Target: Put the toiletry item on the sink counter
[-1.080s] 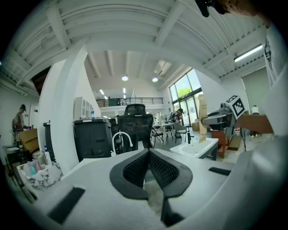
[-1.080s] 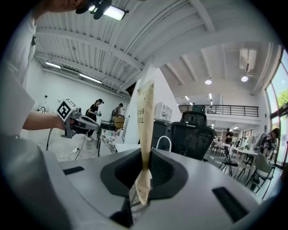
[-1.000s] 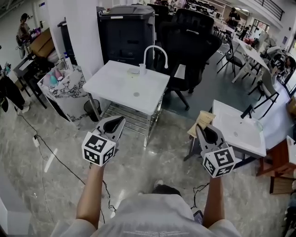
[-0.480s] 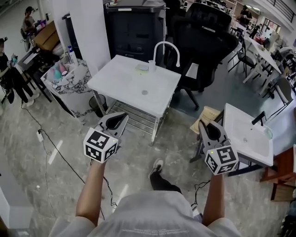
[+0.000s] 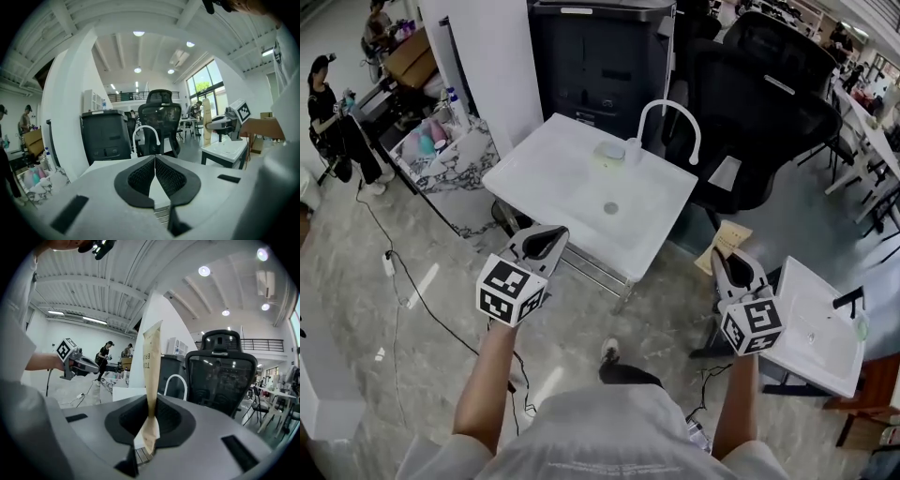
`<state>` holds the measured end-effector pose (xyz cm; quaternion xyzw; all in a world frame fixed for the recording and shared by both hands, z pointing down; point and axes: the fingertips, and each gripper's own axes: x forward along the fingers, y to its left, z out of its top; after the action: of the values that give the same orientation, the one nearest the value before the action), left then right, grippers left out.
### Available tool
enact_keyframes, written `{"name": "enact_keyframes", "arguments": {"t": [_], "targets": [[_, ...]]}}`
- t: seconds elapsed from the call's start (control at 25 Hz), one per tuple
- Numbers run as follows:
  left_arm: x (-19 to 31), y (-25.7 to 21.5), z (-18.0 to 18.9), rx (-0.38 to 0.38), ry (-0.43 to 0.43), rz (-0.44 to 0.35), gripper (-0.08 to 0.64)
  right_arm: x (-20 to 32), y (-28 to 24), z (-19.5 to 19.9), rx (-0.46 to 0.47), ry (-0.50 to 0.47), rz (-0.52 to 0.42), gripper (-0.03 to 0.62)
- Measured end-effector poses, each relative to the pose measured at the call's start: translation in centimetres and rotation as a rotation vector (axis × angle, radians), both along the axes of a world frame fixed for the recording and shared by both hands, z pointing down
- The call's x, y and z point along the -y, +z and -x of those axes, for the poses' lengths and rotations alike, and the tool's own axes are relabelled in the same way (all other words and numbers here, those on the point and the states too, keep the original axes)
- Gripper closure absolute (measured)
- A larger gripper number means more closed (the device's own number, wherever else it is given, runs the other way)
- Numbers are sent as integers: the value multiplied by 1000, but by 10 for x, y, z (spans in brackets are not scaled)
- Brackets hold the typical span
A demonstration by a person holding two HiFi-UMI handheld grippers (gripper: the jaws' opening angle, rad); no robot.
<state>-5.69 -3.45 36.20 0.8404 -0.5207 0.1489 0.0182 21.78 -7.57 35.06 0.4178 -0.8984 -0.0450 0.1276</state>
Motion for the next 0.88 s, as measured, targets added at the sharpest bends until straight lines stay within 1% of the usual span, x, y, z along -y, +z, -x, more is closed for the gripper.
{"name": "enact_keyframes", "arguments": {"t": [0.16,0.28,0.52,0.68,0.88], "targets": [[48,-3,11,10,-36,3,549,61,6,13,3,-27,13,555],[77,-3,12,19,-44,7,549,99,10,20,-3,-31,15,555],[115,11,24,4,-51,40,549,145,27,40,-14,-40,47,554],[146,25,35,0,-10,77,549,163,43,59,-36,-32,91,554],[203,35,53,-7,68,104,549,197,58,77,-84,30,130,552]]}}
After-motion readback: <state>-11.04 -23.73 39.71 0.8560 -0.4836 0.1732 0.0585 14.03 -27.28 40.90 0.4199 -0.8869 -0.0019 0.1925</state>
